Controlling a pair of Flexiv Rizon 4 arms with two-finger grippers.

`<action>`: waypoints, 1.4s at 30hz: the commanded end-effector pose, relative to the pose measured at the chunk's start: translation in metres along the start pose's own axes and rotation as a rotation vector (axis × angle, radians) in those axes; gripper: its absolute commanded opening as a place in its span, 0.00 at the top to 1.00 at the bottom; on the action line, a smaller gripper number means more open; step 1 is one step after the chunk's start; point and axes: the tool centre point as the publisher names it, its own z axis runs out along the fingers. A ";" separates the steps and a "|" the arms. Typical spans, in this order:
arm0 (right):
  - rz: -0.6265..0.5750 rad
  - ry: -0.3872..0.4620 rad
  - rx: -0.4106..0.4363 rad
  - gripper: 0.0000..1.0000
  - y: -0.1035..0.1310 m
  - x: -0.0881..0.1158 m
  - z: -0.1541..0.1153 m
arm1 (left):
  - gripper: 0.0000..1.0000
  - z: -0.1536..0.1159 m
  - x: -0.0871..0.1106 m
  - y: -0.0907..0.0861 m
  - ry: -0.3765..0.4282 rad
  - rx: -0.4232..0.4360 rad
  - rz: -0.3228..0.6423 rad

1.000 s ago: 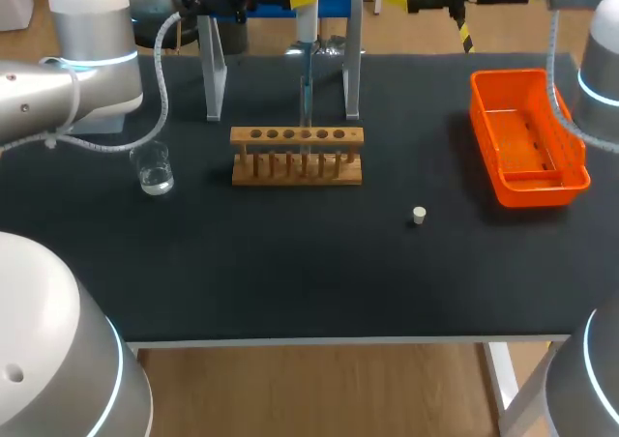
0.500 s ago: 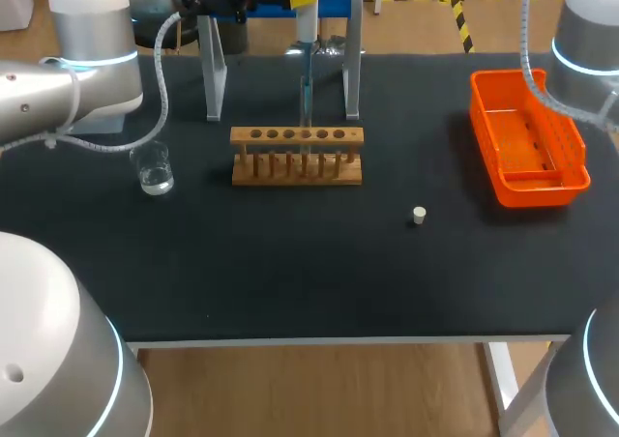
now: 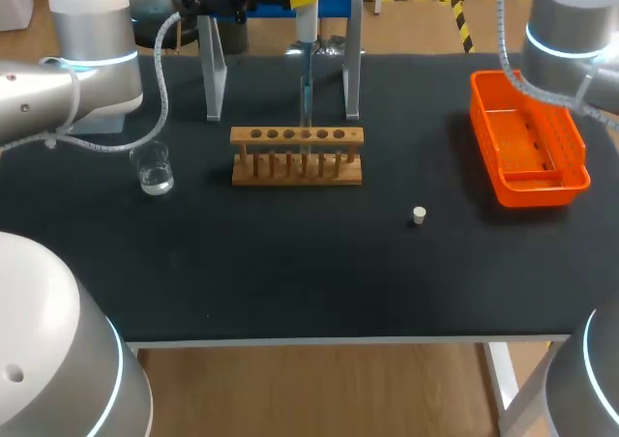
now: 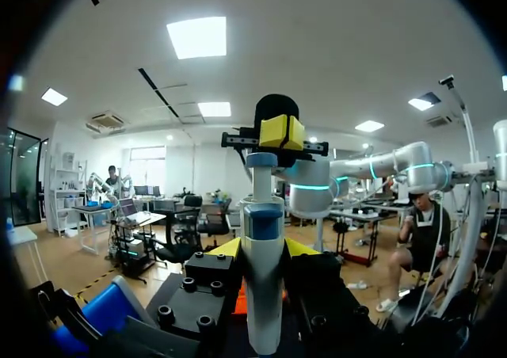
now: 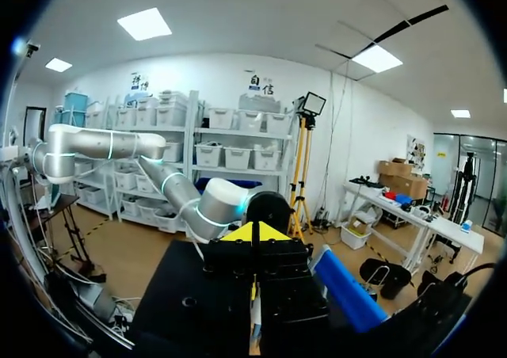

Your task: Invert the test tube, pick up the pipette, mount the tip to pipette, aspirate from beaker and dispense into the tube, eject the tip, return the pipette, and cap with the stopper.

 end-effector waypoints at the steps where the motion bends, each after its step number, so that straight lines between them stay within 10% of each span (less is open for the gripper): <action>1: 0.011 0.003 0.000 1.00 -0.001 -0.007 0.013 | 1.00 -0.001 -0.002 0.000 0.005 -0.002 -0.001; 42: 0.104 0.018 0.014 1.00 -0.019 -0.012 0.051 | 1.00 -0.001 -0.002 0.000 0.005 -0.002 -0.001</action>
